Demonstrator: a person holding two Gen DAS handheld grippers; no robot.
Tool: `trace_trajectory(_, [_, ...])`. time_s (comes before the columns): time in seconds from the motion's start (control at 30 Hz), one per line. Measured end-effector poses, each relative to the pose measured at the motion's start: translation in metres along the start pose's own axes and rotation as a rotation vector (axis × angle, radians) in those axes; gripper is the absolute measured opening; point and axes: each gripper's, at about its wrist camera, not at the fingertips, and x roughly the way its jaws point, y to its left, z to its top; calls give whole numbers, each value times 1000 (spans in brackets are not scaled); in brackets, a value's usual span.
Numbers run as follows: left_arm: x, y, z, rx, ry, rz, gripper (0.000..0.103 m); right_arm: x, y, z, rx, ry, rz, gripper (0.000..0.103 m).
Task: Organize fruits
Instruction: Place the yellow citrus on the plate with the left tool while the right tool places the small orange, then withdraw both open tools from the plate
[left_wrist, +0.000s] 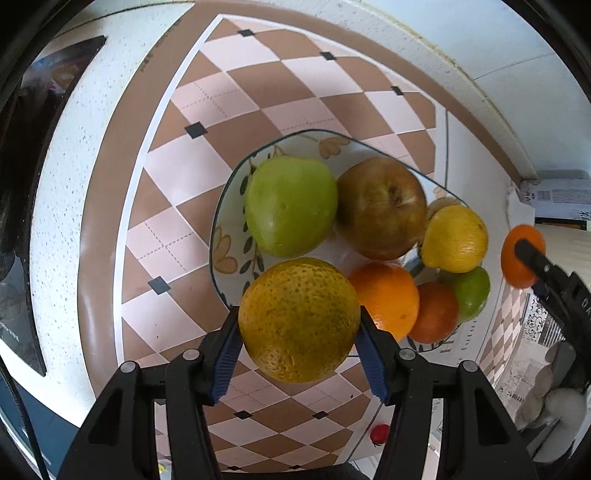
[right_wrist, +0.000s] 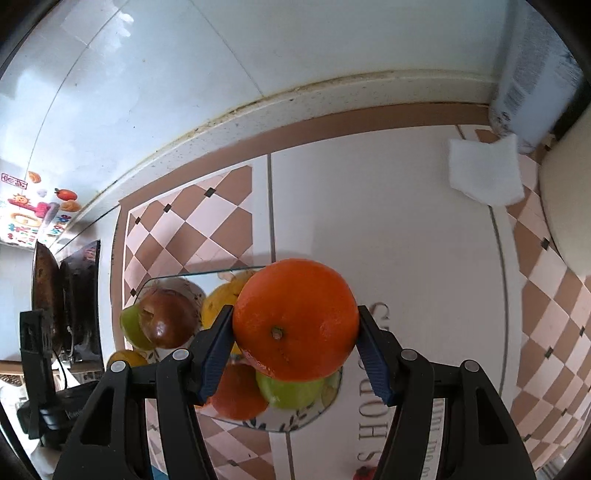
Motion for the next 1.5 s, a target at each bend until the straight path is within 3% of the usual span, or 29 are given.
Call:
trace_trajectory(0.2, [8,6,2,-45,34,-31,56,8,42,5,-95,11,27,66])
trace_trajectory(0.37, [2,6,3,-43,21,-52,70,20,27,11,-72,26,-54,66])
trace_trajectory(0.43, [3,-1,4,-38,15,-49,84,26,14,11,-56,40,-83,66])
trace_trajectory(0.5, [1,-4,5,-35,11,-48,88,33,6,9,-49,61,-88,66])
trace_trajectory(0.8, [-1,-16,4,-10,1,-10,93,50,-4,3,5,133,26,67])
trace_trajectory(0.93, [-7,-20,2,8,-21,10,93,49,-6,2,12,149,25,87])
trace_trajectory(1.03, [-14,-24,0,30,-47,32,93,45,-4,-2,-1,151,-3,89])
trace_trajectory(1.27, [-36,-33,-10,85,-122,79,93,15,19,-28,-60,75,-97,94])
trace_trajectory(1.5, [-59,-40,-48,164,-224,152,93,-38,55,-81,-140,-45,-196,94])
